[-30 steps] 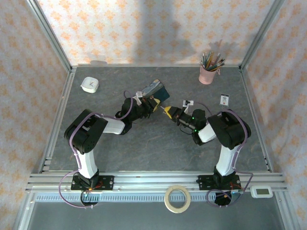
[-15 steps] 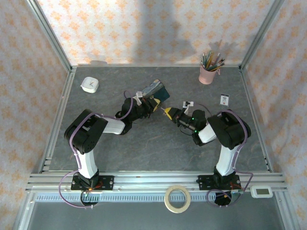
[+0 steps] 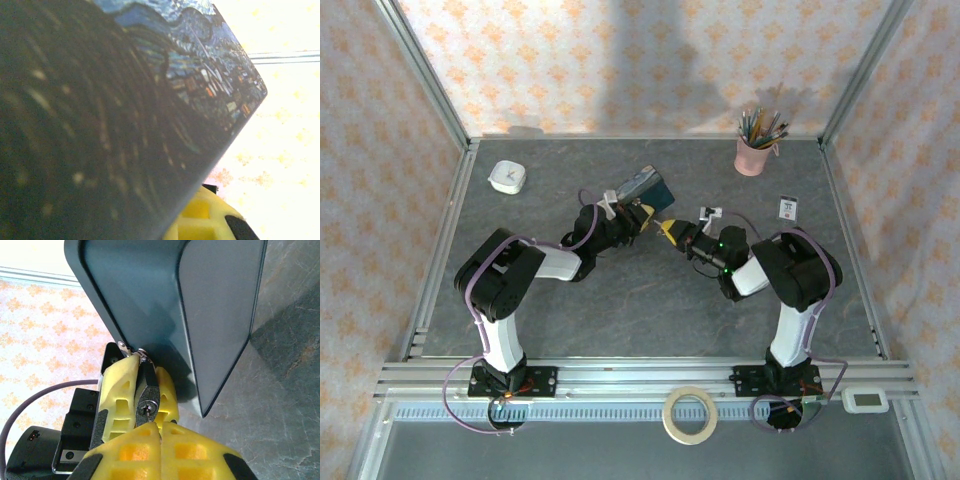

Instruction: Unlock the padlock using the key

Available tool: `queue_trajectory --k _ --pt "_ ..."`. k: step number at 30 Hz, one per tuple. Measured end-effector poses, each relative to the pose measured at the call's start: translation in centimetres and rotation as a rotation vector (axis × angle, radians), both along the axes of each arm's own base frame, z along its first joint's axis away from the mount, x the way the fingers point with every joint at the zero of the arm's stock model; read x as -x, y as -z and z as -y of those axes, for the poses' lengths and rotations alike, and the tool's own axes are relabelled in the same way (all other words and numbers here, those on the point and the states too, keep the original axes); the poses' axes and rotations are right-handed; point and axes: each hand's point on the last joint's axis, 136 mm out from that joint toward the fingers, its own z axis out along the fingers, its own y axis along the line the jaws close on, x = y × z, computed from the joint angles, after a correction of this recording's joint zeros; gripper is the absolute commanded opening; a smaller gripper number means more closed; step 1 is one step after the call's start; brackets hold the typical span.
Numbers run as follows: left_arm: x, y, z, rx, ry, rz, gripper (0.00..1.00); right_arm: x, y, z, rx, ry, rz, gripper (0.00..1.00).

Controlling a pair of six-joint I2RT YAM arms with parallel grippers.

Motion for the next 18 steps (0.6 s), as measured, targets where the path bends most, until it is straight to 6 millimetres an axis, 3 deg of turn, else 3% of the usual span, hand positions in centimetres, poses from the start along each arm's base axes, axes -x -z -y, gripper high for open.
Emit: queue_trajectory --k 11,18 --pt "0.2 0.0 -0.1 0.005 0.000 0.009 0.00 -0.1 0.0 0.1 0.008 0.006 -0.001 0.00" --pt "-0.6 -0.2 -0.9 0.020 -0.063 0.006 0.00 -0.7 0.0 -1.1 -0.045 0.028 -0.031 0.00"
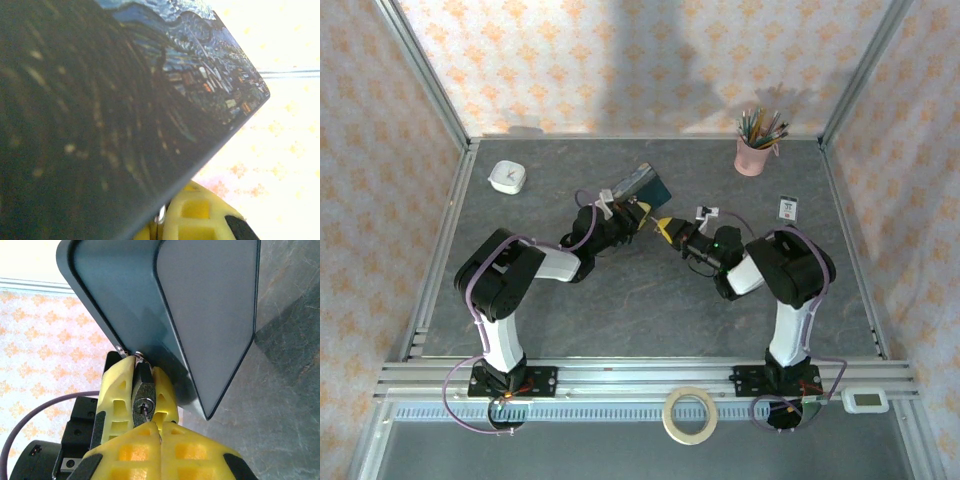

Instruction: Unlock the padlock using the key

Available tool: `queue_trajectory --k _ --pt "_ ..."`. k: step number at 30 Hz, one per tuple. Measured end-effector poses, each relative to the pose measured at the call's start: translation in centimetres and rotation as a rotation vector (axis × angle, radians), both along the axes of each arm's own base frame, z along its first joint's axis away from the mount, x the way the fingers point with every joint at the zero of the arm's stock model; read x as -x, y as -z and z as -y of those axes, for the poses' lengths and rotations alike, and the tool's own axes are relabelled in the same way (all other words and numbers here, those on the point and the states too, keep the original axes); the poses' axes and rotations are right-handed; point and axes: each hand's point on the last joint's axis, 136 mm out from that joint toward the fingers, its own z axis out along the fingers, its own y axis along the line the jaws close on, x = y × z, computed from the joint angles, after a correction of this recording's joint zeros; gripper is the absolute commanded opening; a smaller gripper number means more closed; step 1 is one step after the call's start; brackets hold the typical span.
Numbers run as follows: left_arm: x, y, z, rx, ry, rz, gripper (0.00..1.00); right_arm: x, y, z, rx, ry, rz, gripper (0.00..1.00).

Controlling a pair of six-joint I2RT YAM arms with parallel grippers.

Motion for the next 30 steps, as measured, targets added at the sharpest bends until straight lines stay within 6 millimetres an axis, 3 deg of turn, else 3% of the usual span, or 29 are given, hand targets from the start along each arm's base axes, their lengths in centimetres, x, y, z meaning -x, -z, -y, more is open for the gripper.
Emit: queue_trajectory --k 11,19,30 --pt "-0.4 0.1 -0.4 0.000 -0.039 -0.003 0.00 -1.0 -0.1 -0.2 0.058 0.037 0.036 0.00" --pt "0.3 0.4 0.5 -0.007 0.010 -0.004 0.00 -1.2 -0.3 -0.4 0.084 -0.015 0.060 0.00" --pt "0.2 0.2 0.6 -0.057 0.025 0.056 0.00 -1.4 0.0 -0.6 -0.045 -0.072 -0.054 0.00"
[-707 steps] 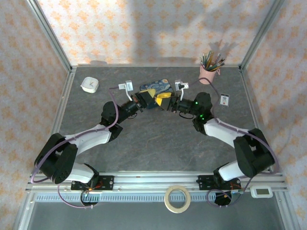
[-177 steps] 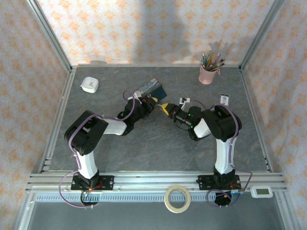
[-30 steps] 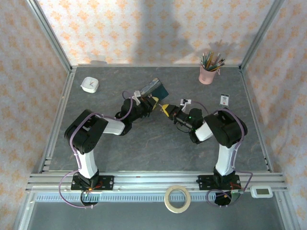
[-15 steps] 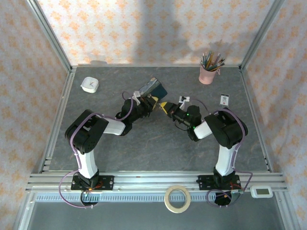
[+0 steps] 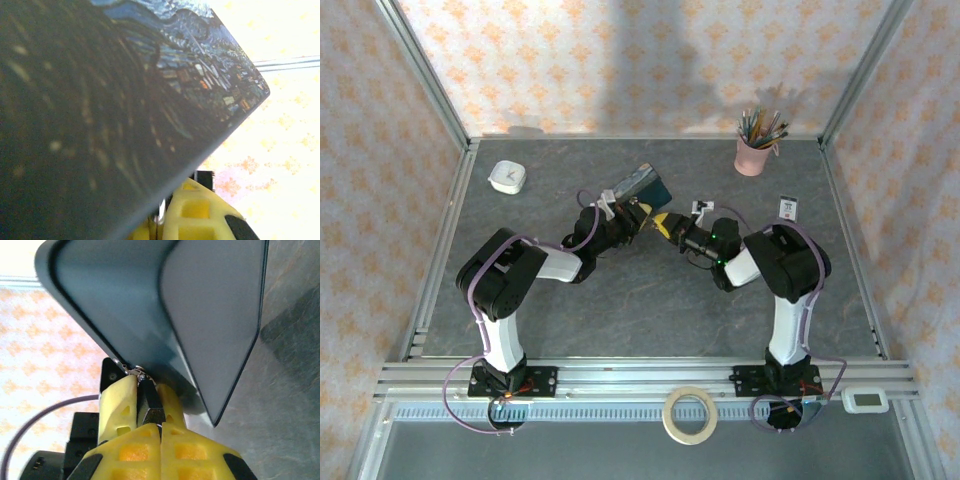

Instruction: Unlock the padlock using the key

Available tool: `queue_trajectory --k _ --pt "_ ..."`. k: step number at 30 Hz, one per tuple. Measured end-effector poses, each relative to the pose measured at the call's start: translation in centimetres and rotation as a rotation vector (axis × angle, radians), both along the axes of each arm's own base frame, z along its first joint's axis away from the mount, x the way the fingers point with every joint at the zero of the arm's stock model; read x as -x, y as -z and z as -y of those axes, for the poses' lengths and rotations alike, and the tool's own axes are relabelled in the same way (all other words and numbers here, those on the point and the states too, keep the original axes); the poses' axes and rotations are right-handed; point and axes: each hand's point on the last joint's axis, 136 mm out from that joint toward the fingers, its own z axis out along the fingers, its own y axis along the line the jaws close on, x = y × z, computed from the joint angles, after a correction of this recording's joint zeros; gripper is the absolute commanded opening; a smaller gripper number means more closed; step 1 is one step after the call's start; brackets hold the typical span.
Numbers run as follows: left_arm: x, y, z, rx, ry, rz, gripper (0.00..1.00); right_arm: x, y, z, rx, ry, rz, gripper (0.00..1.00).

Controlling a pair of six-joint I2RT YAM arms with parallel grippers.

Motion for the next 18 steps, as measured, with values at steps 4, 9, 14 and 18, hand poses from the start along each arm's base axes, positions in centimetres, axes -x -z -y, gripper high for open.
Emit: queue_trajectory --k 4,9,14,18 --pt "-0.1 -0.8 0.3 -0.010 0.022 0.087 0.00 -0.1 -0.5 0.3 -0.127 -0.019 -0.126 0.00" --pt "-0.2 -1.0 0.5 -0.053 0.047 0.190 0.00 -0.1 0.0 0.3 -0.292 -0.042 -0.381 0.00" --pt "-0.3 -0.4 0.6 -0.024 0.077 0.266 0.00 -0.2 0.4 0.4 -0.311 -0.034 -0.425 0.00" --pt "-0.4 -0.5 0.4 0.001 0.080 0.311 0.00 -0.5 0.1 0.3 -0.315 -0.034 -0.417 0.00"
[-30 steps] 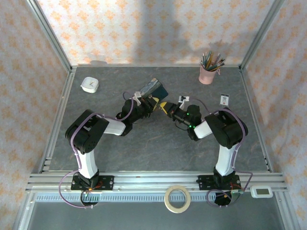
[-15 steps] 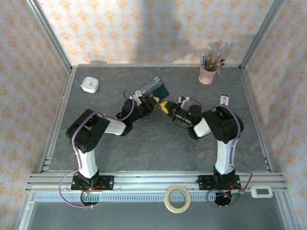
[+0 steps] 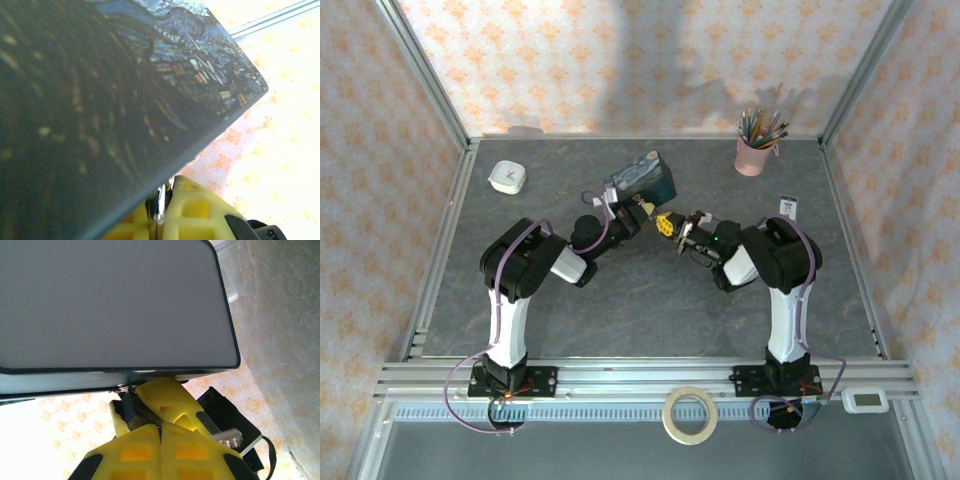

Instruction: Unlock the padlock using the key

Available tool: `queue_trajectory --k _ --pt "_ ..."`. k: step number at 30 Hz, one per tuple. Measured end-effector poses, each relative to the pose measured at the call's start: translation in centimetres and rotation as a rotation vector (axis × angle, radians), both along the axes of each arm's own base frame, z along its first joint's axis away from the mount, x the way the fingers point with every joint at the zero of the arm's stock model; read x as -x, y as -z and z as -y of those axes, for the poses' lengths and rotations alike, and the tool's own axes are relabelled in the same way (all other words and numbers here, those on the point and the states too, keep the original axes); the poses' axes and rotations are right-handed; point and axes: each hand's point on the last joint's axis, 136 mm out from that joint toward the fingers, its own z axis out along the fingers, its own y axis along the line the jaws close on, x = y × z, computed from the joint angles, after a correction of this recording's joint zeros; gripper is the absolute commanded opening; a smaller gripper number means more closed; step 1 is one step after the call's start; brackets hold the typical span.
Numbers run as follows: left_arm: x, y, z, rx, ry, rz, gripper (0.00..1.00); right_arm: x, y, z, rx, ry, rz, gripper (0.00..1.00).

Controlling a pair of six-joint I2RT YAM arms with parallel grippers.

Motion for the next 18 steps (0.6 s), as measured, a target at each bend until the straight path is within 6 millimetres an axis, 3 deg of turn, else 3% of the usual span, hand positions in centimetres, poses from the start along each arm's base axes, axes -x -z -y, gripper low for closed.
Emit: queue_trajectory --k 10,14,18 --pt "0.2 -0.3 -0.5 0.007 -0.009 0.029 0.00 -0.2 -0.3 -0.4 -0.005 0.004 0.009 0.00" --pt "0.0 -0.8 -1.0 0.012 -0.035 0.047 0.00 -0.4 -0.8 -0.7 -0.009 -0.024 0.027 0.12" --pt "1.0 -1.3 -0.6 -0.030 -0.025 0.040 0.00 -0.4 -0.8 -0.5 0.007 -0.020 0.050 0.26"
